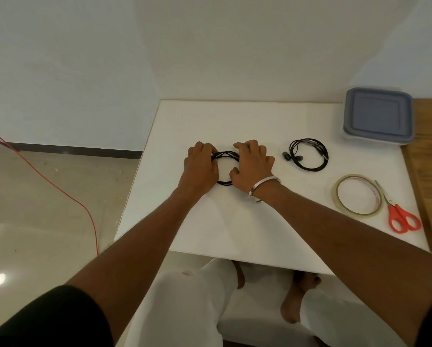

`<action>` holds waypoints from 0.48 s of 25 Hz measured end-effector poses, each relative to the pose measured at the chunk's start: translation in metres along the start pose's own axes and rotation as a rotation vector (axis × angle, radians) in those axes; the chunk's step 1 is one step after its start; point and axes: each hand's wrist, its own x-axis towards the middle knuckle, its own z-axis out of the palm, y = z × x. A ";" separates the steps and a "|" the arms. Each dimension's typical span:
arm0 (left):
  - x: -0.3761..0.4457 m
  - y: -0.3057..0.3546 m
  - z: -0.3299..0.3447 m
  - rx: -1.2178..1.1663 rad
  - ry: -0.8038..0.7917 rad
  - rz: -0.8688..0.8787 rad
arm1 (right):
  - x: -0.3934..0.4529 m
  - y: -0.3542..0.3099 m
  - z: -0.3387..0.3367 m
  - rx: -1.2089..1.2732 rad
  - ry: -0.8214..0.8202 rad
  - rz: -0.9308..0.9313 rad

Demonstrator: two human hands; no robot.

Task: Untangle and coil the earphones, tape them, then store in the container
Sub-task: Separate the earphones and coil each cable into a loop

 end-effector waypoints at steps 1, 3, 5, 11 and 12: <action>0.000 0.000 0.000 0.029 0.006 -0.006 | 0.000 0.001 0.000 0.004 0.004 -0.007; -0.001 0.001 0.001 0.065 0.017 -0.013 | 0.000 0.001 0.001 -0.010 0.010 -0.028; -0.001 0.001 0.001 0.066 0.016 -0.007 | 0.001 0.001 0.000 -0.033 0.017 -0.049; -0.002 -0.002 0.001 0.065 -0.020 0.021 | -0.001 0.002 0.000 -0.094 0.039 -0.114; -0.003 -0.002 0.001 0.067 -0.038 0.027 | -0.002 0.004 -0.001 -0.095 0.049 -0.131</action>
